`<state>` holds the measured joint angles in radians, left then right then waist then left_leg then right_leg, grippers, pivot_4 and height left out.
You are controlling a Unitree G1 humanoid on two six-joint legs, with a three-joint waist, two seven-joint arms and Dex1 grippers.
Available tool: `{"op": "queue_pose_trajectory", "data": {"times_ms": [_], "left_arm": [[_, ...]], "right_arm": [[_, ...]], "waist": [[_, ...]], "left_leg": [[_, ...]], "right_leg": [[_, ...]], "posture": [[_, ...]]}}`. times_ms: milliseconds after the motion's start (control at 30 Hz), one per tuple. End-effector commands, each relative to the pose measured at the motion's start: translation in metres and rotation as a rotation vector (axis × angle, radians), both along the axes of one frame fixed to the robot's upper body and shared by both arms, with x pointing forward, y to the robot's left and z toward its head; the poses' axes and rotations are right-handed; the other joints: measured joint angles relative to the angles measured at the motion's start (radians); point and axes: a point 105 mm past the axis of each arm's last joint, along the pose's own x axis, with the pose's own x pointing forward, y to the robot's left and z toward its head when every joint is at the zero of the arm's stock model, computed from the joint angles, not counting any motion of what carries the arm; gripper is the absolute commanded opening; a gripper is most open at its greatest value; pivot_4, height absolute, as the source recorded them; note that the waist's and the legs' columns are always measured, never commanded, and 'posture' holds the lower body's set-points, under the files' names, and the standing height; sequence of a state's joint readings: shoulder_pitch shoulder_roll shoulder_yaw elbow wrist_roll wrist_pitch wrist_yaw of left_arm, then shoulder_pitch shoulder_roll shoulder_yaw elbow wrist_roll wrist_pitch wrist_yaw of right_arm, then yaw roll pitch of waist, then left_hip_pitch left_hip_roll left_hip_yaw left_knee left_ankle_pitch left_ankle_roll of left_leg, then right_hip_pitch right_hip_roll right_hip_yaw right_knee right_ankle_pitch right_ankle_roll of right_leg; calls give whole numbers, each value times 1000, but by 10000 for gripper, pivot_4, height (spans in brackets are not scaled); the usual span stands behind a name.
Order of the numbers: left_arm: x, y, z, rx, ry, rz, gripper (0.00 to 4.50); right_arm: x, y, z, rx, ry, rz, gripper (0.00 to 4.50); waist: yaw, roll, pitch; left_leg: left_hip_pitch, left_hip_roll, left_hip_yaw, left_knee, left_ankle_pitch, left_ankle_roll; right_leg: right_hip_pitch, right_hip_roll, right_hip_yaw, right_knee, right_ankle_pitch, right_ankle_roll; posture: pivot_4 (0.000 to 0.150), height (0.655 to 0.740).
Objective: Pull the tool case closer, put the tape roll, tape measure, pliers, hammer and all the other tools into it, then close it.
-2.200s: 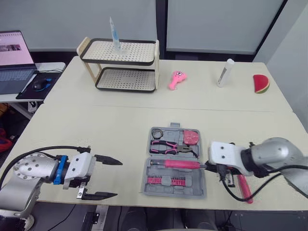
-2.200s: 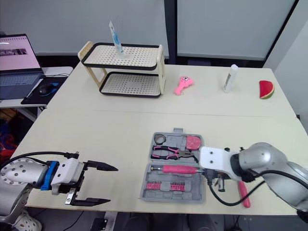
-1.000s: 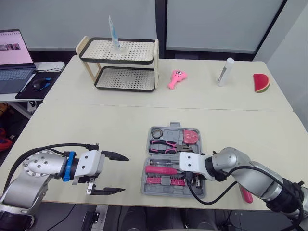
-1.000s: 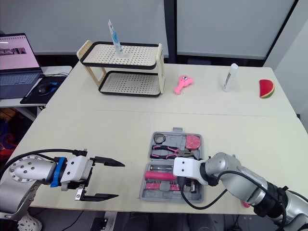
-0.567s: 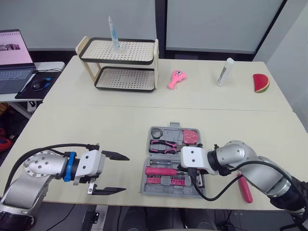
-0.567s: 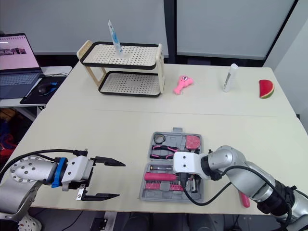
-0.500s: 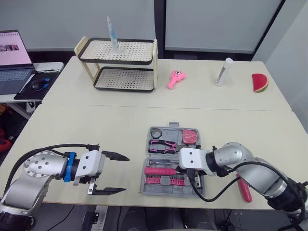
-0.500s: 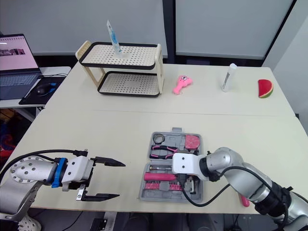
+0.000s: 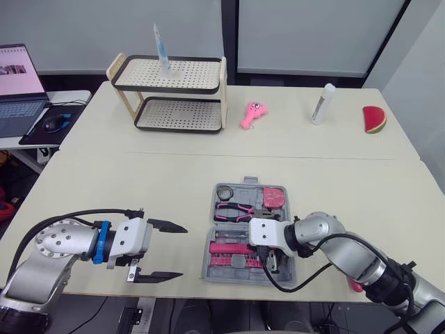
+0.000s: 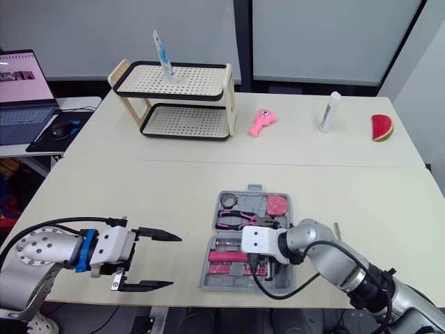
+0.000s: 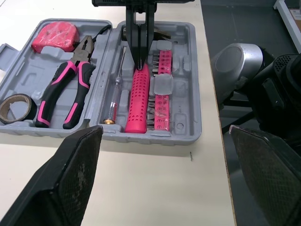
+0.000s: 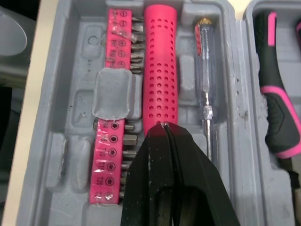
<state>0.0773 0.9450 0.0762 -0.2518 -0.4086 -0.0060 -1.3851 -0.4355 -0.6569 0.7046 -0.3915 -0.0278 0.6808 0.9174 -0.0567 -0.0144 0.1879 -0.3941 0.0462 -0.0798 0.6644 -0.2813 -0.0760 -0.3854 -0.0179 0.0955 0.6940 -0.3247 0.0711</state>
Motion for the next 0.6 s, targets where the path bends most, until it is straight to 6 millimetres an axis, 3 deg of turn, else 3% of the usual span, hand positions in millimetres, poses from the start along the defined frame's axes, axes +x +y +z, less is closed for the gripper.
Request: {"op": "queue_pose_trajectory", "data": {"times_ms": [33, 167, 400, 467, 600], "left_arm": [[-4, -6, 1, -7, -14, -25, 45000], [-4, -6, 1, -11, -11, -18, 45000], [-2, -2, 2, -60, 5, 51, 45000], [2, 3, 5, -86, 8, 106, 45000], [14, 19, 10, -140, -8, 255, 45000]], "right_arm": [[-5, -9, -16, -67, 30, 1, 109], [-4, -7, -18, -59, 18, 5, 109], [-3, 9, 21, 131, -51, 24, 109], [-2, 3, 38, 183, -79, -6, 109], [4, -32, 74, 288, -221, -152, 109]], "waist": [[0, 0, -1], [0, -2, -2], [-1, -2, -2], [0, -2, -2], [7, -3, -2]], "left_leg": [[0, 0, 0, 0, 0, 0], [1, 0, 0, 0, 0, 0], [2, 0, 0, 0, 0, 0], [1, 0, 0, 0, 0, 0], [1, 0, 0, 0, 0, 0]], "right_leg": [[0, 0, 0, 0, 0, 0], [1, 0, 0, 0, 0, 0], [1, 0, 0, 1, 0, 0], [1, 0, 0, 1, 0, 0], [1, 0, -1, 2, 0, 0]], "posture": [[1500, 7350], [1500, 7350], [1500, 7350], [1500, 7350], [1500, 7350]]}}
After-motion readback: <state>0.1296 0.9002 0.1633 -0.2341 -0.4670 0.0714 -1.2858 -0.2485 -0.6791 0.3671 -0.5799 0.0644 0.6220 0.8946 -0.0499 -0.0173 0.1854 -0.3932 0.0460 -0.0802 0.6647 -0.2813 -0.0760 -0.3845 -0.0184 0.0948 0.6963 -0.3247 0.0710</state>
